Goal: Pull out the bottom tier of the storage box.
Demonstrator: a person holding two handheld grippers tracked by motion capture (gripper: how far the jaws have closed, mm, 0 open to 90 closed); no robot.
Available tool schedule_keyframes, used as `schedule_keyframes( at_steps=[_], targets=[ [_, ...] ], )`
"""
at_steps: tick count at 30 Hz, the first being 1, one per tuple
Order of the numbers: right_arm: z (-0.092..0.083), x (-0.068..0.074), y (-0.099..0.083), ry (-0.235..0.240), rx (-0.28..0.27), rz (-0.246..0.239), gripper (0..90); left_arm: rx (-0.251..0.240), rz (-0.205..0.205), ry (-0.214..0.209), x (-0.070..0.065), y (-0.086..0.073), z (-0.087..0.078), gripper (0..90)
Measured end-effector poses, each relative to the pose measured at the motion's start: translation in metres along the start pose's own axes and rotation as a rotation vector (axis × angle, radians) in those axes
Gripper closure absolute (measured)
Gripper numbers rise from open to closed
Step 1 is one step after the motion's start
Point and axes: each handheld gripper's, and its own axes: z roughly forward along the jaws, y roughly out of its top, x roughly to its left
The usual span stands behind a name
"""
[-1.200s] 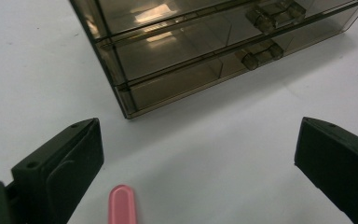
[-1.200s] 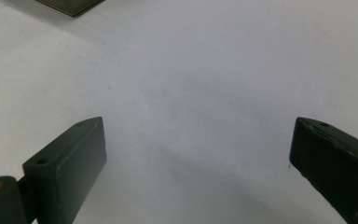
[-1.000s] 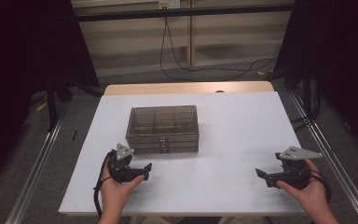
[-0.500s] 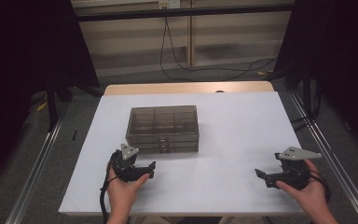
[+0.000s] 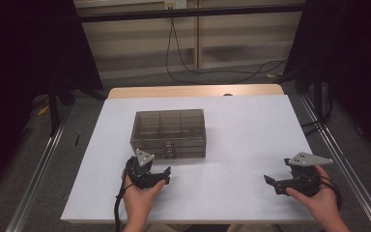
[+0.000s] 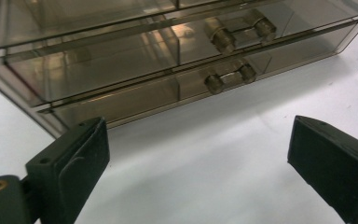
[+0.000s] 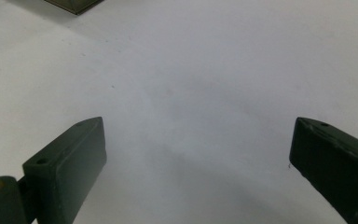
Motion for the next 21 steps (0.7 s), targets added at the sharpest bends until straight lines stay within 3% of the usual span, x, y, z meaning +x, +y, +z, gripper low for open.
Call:
schedule_keyframes(
  at_steps=[8, 18, 21],
  targets=[
    [0.0, 0.0, 0.0, -0.001, 0.0, 0.0, 3.7, -0.016, -0.034, 0.006, -0.007, 0.0, 0.004, 7.8],
    [0.0, 0.001, 0.0, -0.001, -0.002, 0.0, 3.7, -0.024, -0.042, 0.043, -0.014, 0.0, 0.009, 13.0],
    [0.0, 0.001, 0.0, 0.0, -0.002, 0.0, 3.7, -0.024, -0.061, 0.052, -0.015, 0.0, 0.009, 13.1]
  ],
)
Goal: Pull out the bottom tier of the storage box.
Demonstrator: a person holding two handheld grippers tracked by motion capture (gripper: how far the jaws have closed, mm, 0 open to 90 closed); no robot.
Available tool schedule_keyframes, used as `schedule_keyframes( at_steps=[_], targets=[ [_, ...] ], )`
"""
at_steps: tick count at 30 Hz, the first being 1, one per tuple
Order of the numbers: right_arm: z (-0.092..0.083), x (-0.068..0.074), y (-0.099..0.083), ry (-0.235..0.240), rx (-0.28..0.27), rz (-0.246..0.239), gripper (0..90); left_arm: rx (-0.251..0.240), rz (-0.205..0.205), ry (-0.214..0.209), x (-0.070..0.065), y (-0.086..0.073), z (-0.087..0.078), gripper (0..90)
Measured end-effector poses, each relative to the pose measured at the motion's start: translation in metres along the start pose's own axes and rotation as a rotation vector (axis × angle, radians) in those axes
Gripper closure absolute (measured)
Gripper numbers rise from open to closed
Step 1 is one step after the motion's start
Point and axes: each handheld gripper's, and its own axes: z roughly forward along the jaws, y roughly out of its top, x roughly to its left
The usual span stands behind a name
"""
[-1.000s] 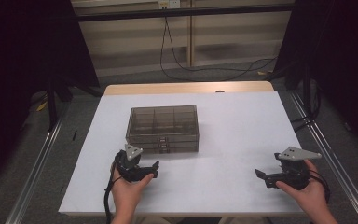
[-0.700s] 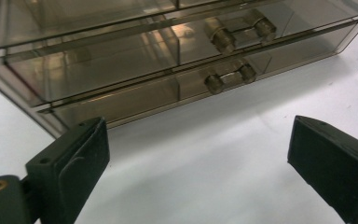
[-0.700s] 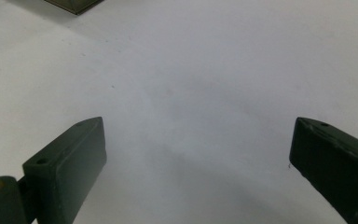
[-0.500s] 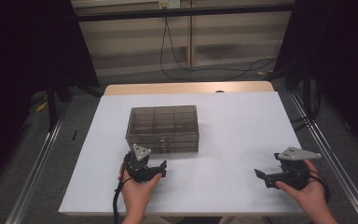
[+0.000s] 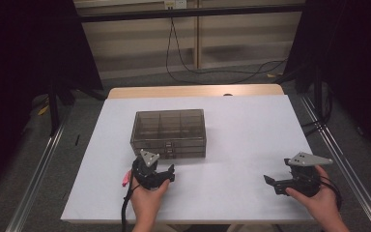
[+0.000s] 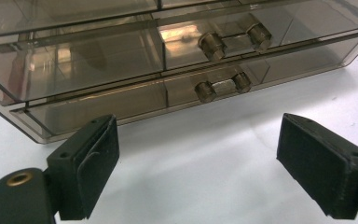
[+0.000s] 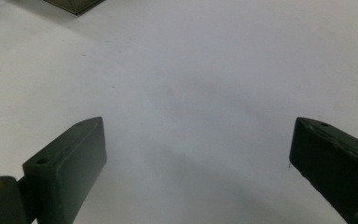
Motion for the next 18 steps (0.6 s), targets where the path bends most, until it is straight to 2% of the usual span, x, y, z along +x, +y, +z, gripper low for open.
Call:
schedule_keyframes(
  at_steps=[3, 14, 18],
  targets=[
    [0.0, 0.0003, 0.0001, 0.0, 0.0, 0.0, 3.8, 0.006, -0.004, -0.005, -0.0002, 0.0001, 0.0011, 14.3],
    [0.0002, 0.0004, 0.0001, 0.004, 0.0, -0.001, 3.8, -0.002, -0.027, 0.032, -0.0061, 0.0009, 0.0045, 15.5],
    [0.0004, 0.0003, 0.0001, 0.005, 0.0, 0.0, 3.8, 0.022, -0.03, 0.043, -0.0084, 0.0021, 0.0073, 15.6]
  ],
)
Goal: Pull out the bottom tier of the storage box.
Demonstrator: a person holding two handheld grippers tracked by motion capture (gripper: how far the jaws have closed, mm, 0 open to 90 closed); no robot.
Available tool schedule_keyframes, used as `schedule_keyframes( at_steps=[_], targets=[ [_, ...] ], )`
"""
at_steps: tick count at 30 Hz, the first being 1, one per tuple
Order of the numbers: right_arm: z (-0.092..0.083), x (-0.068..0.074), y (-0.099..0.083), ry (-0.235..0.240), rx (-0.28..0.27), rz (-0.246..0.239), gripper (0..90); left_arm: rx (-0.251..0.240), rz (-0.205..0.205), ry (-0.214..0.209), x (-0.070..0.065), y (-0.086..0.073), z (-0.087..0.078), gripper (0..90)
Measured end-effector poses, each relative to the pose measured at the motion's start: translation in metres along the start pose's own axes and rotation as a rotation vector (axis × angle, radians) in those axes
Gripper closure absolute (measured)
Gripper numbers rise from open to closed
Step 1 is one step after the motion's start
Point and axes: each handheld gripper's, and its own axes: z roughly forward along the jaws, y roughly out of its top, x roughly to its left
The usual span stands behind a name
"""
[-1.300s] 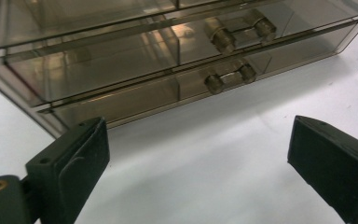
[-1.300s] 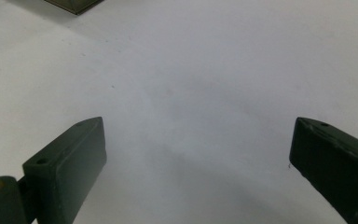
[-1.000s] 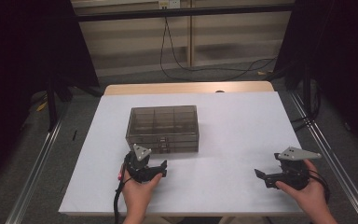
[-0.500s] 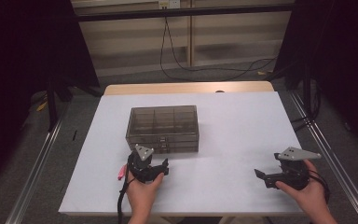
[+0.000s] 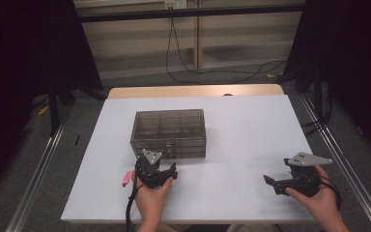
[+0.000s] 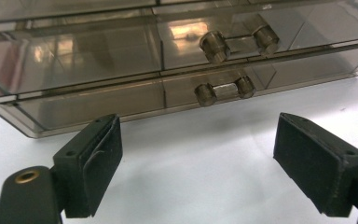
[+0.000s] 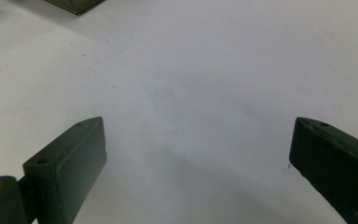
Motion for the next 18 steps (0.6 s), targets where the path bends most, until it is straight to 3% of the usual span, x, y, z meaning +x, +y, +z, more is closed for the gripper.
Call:
schedule_keyframes(
  at_steps=[18],
  targets=[
    [0.0, 0.0002, 0.0001, 0.002, 0.0, -0.001, 4.0, 0.015, 0.0, 0.028, -0.0078, 0.0019, 0.0095, 19.6]
  ],
)
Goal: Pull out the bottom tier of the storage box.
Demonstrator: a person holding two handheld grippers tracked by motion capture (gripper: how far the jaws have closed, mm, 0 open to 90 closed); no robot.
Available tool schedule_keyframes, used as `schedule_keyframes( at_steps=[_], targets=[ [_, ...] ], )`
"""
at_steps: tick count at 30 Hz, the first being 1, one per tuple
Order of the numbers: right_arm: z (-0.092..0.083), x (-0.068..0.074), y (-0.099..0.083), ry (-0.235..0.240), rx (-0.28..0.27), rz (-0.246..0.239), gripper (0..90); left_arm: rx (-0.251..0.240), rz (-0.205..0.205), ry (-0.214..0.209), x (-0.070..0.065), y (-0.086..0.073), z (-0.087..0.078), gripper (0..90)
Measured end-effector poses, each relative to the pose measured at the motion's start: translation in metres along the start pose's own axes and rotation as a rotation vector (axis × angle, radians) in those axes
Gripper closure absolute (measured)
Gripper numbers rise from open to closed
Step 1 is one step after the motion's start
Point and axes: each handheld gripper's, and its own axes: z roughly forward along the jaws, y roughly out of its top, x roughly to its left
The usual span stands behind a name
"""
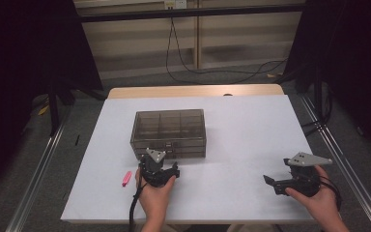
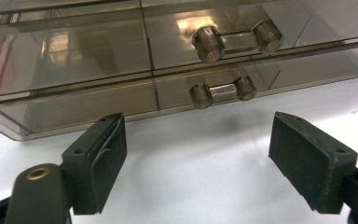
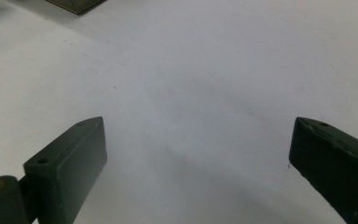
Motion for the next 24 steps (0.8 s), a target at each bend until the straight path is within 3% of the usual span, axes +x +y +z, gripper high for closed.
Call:
schedule_keyframes(
  at_steps=[24],
  targets=[
    [0.0, 0.001, 0.0, 0.003, -0.001, -0.001, 4.1, -0.015, 0.03, 0.023, -0.016, 0.002, 0.01, 35.4]
  ],
)
